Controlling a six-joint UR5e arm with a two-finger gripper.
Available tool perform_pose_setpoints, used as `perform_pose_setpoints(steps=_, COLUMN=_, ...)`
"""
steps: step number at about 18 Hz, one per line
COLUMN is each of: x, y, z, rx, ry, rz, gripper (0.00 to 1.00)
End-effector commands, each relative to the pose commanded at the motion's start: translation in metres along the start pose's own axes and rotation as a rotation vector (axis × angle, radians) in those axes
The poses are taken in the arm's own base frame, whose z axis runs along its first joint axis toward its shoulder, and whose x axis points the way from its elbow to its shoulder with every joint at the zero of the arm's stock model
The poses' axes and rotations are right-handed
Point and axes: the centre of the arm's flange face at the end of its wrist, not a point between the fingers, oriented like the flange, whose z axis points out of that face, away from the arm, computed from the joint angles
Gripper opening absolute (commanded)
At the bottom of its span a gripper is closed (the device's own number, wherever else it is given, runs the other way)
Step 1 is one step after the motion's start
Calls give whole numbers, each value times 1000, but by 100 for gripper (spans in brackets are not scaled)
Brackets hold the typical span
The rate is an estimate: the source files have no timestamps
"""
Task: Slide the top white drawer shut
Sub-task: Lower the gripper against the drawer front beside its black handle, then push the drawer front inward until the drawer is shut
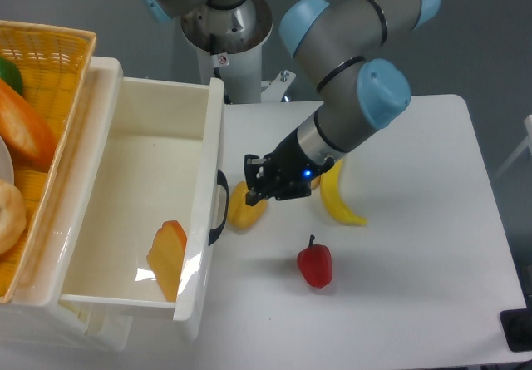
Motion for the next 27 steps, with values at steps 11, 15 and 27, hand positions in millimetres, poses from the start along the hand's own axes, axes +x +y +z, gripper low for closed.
perform_pose_setpoints(steps=11, x=21, y=-4, z=3, rx=6, ry=13, rz=3, gripper=0)
perform_pose_setpoints(steps=15, x=28, y=-6, z=6, rx=0, ry=13, rz=9, gripper=0)
perform_pose_setpoints(steps=27, x=54, y=-11, z=27, rx=-35, ry=24, rz=22, gripper=0)
